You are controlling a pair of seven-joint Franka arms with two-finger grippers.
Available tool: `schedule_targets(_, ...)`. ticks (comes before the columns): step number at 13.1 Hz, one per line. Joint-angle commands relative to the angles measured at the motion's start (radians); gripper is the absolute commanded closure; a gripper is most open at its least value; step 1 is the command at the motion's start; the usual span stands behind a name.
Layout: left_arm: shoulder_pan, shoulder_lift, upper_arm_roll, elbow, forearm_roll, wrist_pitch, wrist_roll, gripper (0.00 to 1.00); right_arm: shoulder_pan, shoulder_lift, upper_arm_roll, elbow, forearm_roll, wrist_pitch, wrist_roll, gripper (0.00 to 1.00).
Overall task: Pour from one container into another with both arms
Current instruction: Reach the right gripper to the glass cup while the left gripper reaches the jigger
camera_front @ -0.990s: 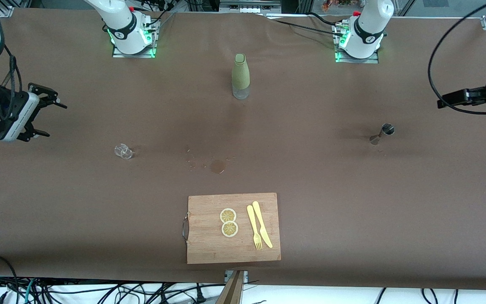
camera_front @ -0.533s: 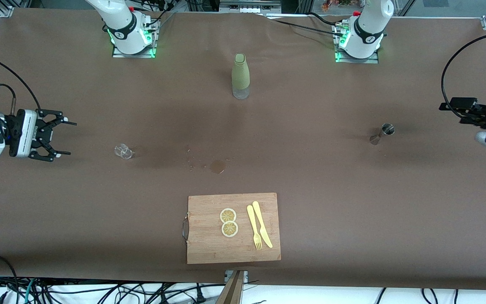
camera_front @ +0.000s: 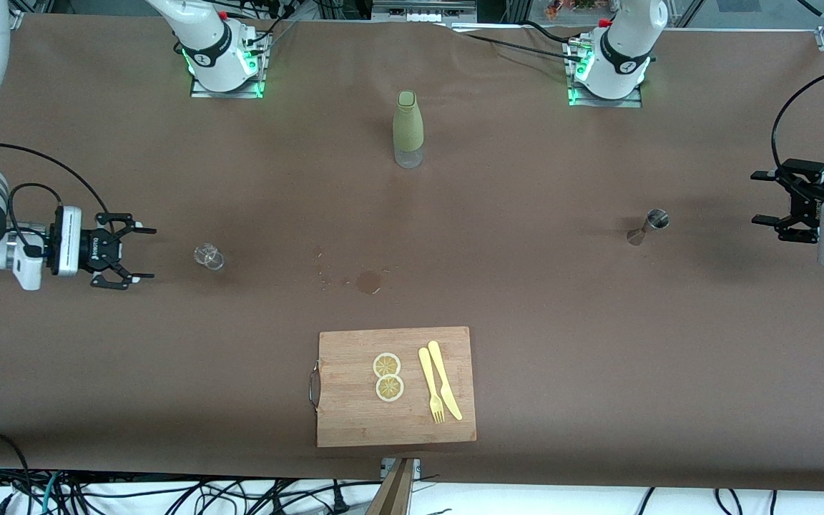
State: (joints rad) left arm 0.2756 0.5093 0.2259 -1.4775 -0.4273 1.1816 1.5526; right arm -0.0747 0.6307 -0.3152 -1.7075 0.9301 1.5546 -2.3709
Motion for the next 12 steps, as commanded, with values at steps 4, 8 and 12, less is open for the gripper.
schedule_targets(4,0.002,0.161,0.148,-0.105,-0.249,-0.008,0.548,0.00,-0.016,0.214,-0.070,0.131,0.128,-0.168,-0.238,0.00)
schedule_targets(8,0.042,0.241,0.190,-0.223,-0.433,0.036,0.855,0.00,-0.011,0.320,-0.065,0.132,0.236,-0.179,-0.356,0.00)
schedule_targets(12,0.059,0.354,0.190,-0.265,-0.599,0.044,1.108,0.00,-0.005,0.369,-0.056,0.131,0.286,-0.179,-0.399,0.00)
